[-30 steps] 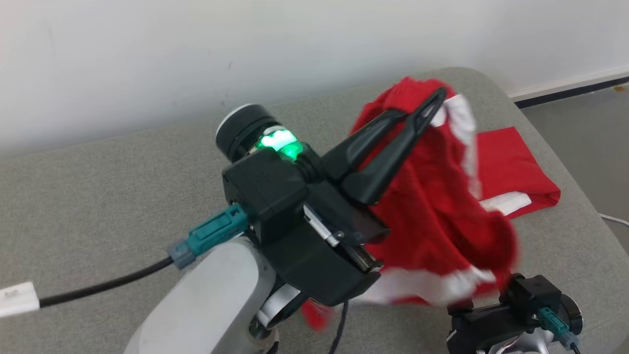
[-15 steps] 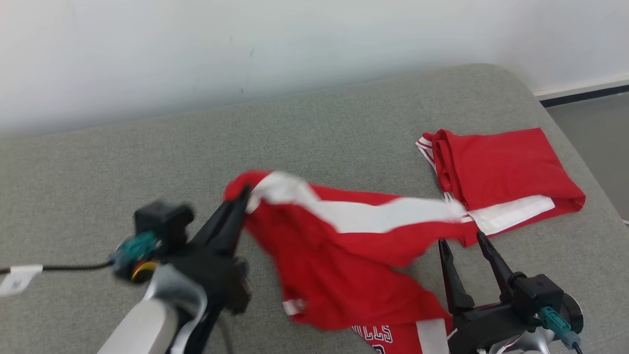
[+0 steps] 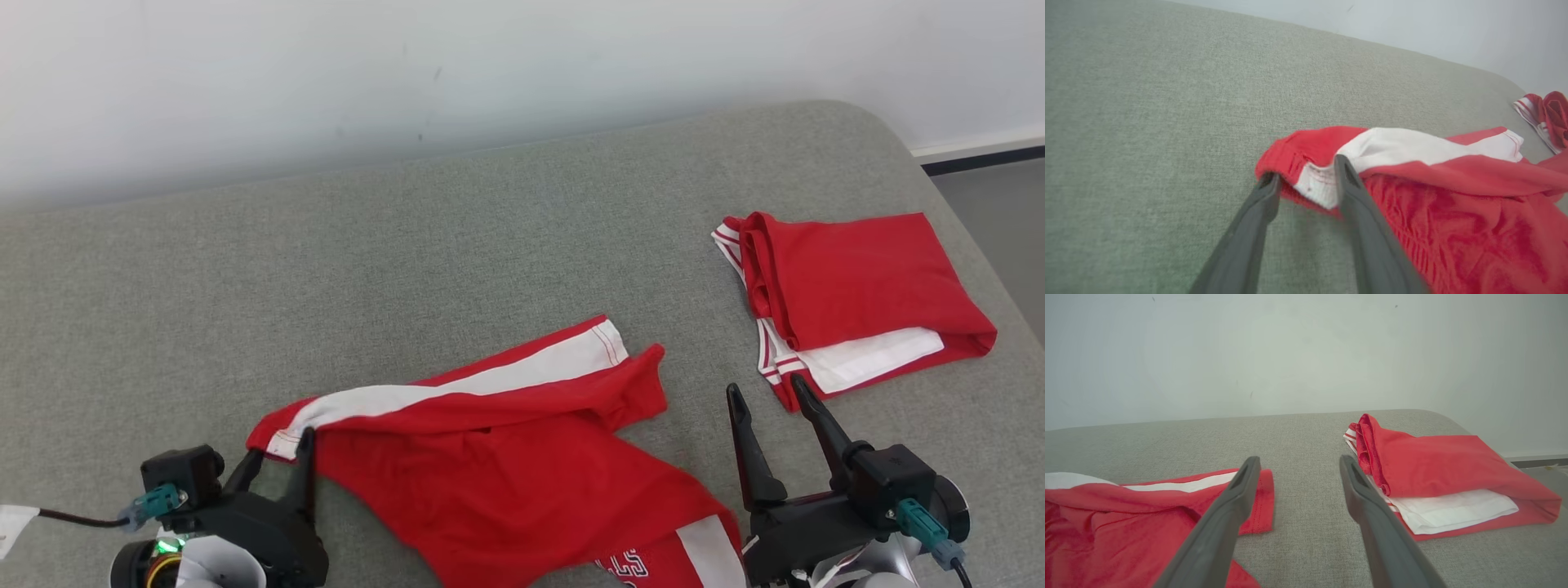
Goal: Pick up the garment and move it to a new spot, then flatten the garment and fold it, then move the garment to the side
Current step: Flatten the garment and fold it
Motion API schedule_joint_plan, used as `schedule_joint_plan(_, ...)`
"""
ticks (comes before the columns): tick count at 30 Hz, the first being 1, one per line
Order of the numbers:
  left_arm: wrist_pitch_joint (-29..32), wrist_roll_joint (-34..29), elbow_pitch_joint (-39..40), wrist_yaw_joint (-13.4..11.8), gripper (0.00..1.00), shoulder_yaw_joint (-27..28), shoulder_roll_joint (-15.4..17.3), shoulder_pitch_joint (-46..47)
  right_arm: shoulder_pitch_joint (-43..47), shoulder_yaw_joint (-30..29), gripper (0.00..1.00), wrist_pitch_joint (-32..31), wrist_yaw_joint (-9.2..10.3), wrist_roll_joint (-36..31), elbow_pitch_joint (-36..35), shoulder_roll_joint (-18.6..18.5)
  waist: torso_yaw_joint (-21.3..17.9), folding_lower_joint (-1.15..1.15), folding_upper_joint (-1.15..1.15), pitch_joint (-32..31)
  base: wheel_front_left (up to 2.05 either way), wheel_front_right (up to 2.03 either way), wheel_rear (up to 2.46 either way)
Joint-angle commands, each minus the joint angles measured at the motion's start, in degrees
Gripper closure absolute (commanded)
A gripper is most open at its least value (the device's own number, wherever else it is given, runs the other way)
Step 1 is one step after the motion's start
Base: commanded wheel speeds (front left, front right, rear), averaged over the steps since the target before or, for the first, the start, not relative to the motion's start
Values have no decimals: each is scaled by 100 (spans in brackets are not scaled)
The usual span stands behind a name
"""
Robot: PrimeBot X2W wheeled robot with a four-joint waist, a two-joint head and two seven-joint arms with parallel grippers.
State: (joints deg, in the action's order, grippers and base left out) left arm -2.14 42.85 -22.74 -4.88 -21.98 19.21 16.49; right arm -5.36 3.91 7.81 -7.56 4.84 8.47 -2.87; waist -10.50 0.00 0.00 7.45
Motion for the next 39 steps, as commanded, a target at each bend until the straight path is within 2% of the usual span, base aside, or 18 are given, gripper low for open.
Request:
schedule_joint_plan(1, -74, 54, -77, -20, 0, 27, -50, -13, -18, -15, 0, -8, 12, -30, -4, -2, 9, 0, 0, -21, 0, 0, 0)
schedule_joint_plan(7, -145, 228, -83, -112, 0, 129, -187, -251, 73, -136, 0, -30, 12, -67, -62, 0, 146, 0, 0, -95, 0, 0, 0)
schedule_joint_plan(10, -80, 537, 124, -150, 0, 275, -311, -410, 82, -140, 0, -51, 12, -85, -103, -1, 231, 0, 0, -106, 0, 0, 0)
schedule_joint_plan(16, 219, 1229, 543, 112, 0, 523, -490, -535, 60, -119, 0, -101, 12, -137, -184, -1, 372, 0, 0, -90, 0, 0, 0)
schedule_joint_plan(21, 463, 1215, 363, 13, 0, 491, -429, -276, -14, -62, 0, -154, 12, -176, -249, -1, 372, 0, 0, -97, 0, 0, 0)
schedule_joint_plan(28, 763, 1279, -47, -77, 0, 391, -532, 43, -40, 35, 0, -188, 12, -196, -272, -1, 259, 0, 0, -94, 0, 0, 0)
schedule_joint_plan(29, 755, 1281, -97, -80, 15, 390, -538, 75, -60, 47, 0, -203, 12, -214, -271, -1, 239, 0, 0, -87, 0, 0, 0)
schedule_joint_plan(30, 730, 1277, -138, -83, 42, 396, -541, 107, -92, 79, 0, -214, 12, -250, -273, 0, 222, 0, 0, -80, 0, 0, 0)
schedule_joint_plan(31, 713, 1269, -168, -83, 63, 398, -547, 123, -131, 120, 0, -233, 12, -293, -279, 1, 210, 0, 0, -75, 0, 0, 0)
schedule_joint_plan(33, 689, 1258, -190, -84, 66, 394, -555, 129, -185, 159, 0, -278, 12, -334, -286, 1, 200, 0, 0, -68, 0, 0, 0)
schedule_joint_plan(34, 676, 1249, -211, -83, 80, 389, -565, 137, -243, 197, 0, -325, 12, -399, -281, 1, 195, 0, 0, -59, 0, 0, 0)
schedule_joint_plan(35, 688, 1250, -223, -71, 98, 375, -571, 143, -310, 250, 0, -423, 12, -409, -250, 1, 193, 0, 0, -49, 0, 0, 0)
schedule_joint_plan(39, 683, 1237, -191, -29, 100, 342, -560, 122, -774, 347, 0, -1257, 12, -325, -33, -77, 224, 0, 0, 13, 0, 0, 0)
